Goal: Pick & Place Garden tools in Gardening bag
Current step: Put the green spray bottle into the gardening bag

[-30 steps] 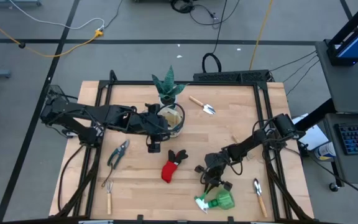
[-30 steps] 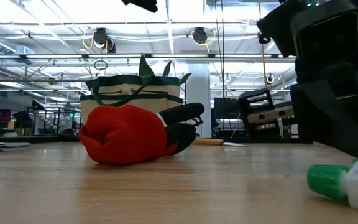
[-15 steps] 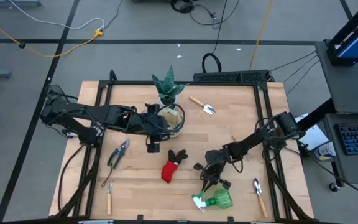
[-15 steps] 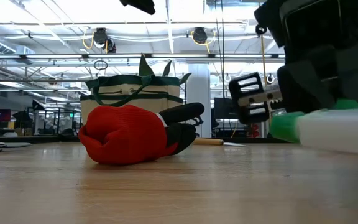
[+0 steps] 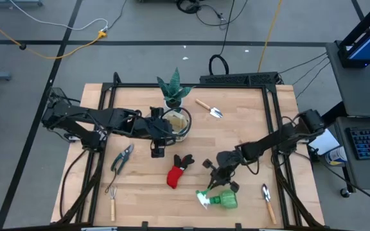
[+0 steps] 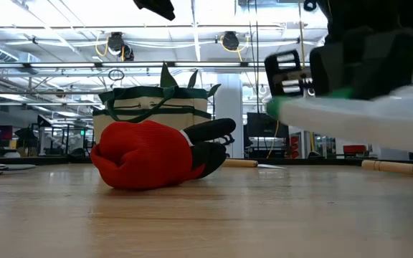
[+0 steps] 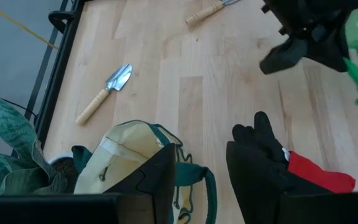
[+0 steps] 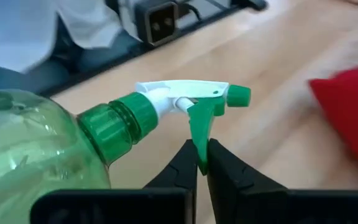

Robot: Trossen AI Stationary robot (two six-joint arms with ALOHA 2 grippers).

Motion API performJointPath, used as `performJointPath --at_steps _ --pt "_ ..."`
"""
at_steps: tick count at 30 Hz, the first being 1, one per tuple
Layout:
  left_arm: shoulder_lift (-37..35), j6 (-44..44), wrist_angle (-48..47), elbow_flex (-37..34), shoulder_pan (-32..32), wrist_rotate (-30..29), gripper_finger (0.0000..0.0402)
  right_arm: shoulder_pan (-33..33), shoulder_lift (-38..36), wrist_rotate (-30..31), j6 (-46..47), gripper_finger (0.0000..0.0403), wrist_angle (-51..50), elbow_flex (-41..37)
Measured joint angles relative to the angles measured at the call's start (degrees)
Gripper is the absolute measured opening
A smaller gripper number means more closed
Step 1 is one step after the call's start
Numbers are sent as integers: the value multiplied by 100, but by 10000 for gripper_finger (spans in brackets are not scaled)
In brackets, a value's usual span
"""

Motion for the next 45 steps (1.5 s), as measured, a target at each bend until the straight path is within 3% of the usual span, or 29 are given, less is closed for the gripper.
performJointPath --at_steps 13,24,36,45 --pt "0 -117 -21 0 0 0 150 -97 -1004 1377 -1099 10 -609 0" --pt "0 -278 -138 0 0 0 150 -482 -1210 2367 -1889 11 -588 0" --pt "0 -581 -365 0 0 1 150 -836 -1210 2580 -2161 11 -563 0" --pt "0 -722 -638 0 -113 0 149 -842 -1208 3157 -2654 11 -211 0"
